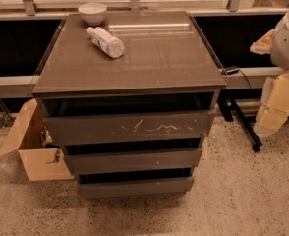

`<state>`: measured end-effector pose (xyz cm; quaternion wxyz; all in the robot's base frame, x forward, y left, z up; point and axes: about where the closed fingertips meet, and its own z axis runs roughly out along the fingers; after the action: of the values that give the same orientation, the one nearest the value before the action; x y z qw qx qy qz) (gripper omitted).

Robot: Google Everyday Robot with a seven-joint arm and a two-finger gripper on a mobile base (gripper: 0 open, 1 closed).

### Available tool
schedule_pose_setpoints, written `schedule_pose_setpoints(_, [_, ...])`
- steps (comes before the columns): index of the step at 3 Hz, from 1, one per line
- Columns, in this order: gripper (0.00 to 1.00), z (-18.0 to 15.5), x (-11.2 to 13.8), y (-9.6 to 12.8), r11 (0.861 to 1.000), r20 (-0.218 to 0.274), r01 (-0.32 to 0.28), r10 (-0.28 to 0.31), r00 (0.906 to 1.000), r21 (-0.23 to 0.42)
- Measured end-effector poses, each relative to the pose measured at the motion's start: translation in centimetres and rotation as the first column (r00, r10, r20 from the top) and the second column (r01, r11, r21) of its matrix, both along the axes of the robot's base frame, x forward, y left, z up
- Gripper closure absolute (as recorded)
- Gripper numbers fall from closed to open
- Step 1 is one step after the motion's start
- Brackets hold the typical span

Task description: Open top drawer

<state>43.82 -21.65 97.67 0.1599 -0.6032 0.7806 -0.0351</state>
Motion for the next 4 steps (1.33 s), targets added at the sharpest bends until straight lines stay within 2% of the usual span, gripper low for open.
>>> schedule_pose_setpoints(1, [0.00,0.0,0.0,0.0,1.000,0.000,0.000,0.000,1.0000,0.000])
schedule_pose_setpoints(2, [0.00,-2.7,0.7,1.5,0.997,-0.013,-0.071,0.071,0.9974,0.019])
schedule_pose_setpoints(3, [0.00,-8.3,1.8,4.2,0.979,-0.057,-0.189,0.194,0.9794,0.075])
schedule_pose_setpoints(4, [0.00,-14.3,2.5,6.5,0.950,-0.094,-0.263,0.281,0.9551,0.167])
